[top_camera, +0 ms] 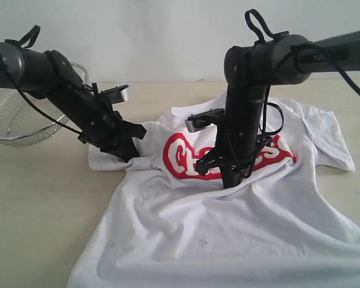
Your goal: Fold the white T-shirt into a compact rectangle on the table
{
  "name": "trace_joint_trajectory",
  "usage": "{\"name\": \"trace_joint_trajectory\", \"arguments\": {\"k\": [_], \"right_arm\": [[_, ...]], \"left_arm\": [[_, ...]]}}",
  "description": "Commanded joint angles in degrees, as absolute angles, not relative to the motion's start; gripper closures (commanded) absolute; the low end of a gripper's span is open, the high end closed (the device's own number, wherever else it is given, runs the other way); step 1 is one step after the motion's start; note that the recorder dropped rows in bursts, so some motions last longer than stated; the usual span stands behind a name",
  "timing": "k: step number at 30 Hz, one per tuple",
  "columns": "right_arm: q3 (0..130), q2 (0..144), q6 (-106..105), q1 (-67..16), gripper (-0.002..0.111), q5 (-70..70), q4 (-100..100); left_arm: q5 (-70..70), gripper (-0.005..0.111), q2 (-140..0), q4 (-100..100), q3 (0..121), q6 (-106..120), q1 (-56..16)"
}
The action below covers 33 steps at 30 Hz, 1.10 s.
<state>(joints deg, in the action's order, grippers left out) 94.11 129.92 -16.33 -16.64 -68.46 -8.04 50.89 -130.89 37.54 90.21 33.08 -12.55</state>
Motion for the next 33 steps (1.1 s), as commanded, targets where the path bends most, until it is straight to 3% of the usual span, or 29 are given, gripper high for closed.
{"name": "trace_joint_trajectory", "arguments": {"k": [1, 6, 13, 23, 33], "right_arm": [[92.0, 132.5, -15.8, -16.5, 0.108, -70.0, -1.7], [92.0, 132.5, -13.9, -16.5, 0.108, -70.0, 0.7], [92.0, 132.5, -13.7, -16.5, 0.108, -70.0, 0.5], [92.1, 132.5, -13.7, -16.5, 0.108, -70.0, 0.5], [92.1, 132.5, -13.6, -16.5, 0.108, -70.0, 0.5]], "left_arm": [[54.1, 0.102, -126.4, 36.5, 87.9, 32.3, -12.7], [52.5, 0.102, -118.8, 36.5, 87.6, 32.6, -12.7], [35.3, 0.102, -116.3, 36.5, 89.7, 34.5, -12.7], [42.2, 0.102, -128.4, 53.3, 100.1, 47.2, -12.7], [47.6, 0.102, -134.8, 42.1, 107.3, 42.1, -16.3]]}}
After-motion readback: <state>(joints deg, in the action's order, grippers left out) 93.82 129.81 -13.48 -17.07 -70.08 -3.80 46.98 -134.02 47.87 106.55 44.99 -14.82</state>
